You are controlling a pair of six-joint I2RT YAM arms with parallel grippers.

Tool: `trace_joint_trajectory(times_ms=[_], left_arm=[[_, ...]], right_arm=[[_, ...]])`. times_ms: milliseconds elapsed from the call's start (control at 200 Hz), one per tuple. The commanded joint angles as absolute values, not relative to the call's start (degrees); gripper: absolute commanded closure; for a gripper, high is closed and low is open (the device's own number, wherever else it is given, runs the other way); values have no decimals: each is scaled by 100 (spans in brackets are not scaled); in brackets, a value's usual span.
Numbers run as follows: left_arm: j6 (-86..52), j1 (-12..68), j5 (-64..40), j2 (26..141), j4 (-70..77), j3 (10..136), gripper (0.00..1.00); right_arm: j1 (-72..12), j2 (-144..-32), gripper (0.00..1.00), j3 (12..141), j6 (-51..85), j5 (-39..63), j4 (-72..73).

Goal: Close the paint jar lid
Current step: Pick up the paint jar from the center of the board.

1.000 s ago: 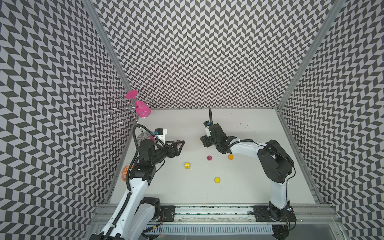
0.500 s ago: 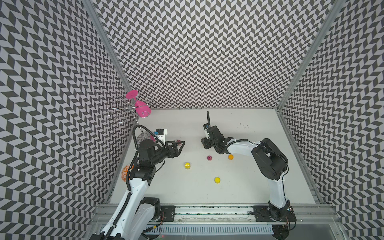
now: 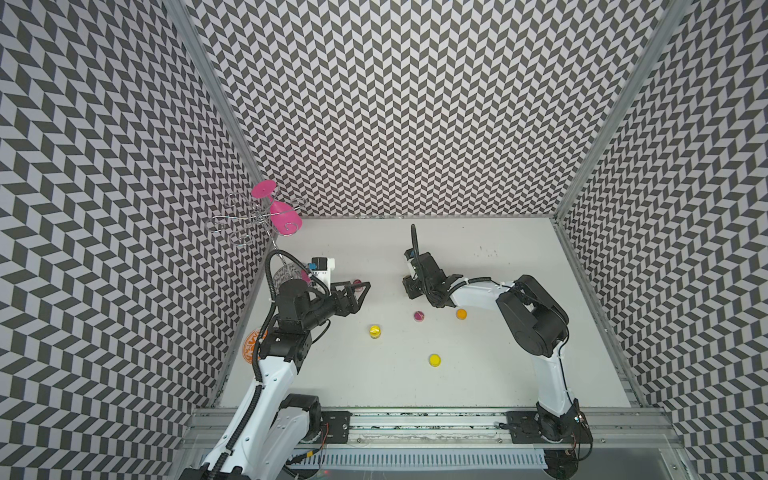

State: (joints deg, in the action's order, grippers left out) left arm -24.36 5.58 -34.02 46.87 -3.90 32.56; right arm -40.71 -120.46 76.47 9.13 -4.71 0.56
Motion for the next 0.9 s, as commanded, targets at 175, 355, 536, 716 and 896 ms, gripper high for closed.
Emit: trace_joint_trajectory(times_ms=[175, 355, 536, 716, 896], left_arm=[[-2498, 534, -3472, 4667, -230, 3173, 16], [-2472, 533, -3419, 4645, -257, 3190, 16], [-2286, 536, -3348, 4603, -195, 3311, 16], [-1799, 550, -3330, 4747, 261, 3528, 17], [-1363, 783, -3228, 4963, 1284, 3483, 23]], right_arm=[[-4104, -12165, 70, 7813, 932, -510, 166], [-4104, -12126, 79, 7779, 888, -499, 208], [-4098, -11776, 80, 7563, 780, -613, 155], [-4096, -11111, 82, 7281, 631, -427, -74], [-4069, -10486, 83, 7082, 541, -350, -454]])
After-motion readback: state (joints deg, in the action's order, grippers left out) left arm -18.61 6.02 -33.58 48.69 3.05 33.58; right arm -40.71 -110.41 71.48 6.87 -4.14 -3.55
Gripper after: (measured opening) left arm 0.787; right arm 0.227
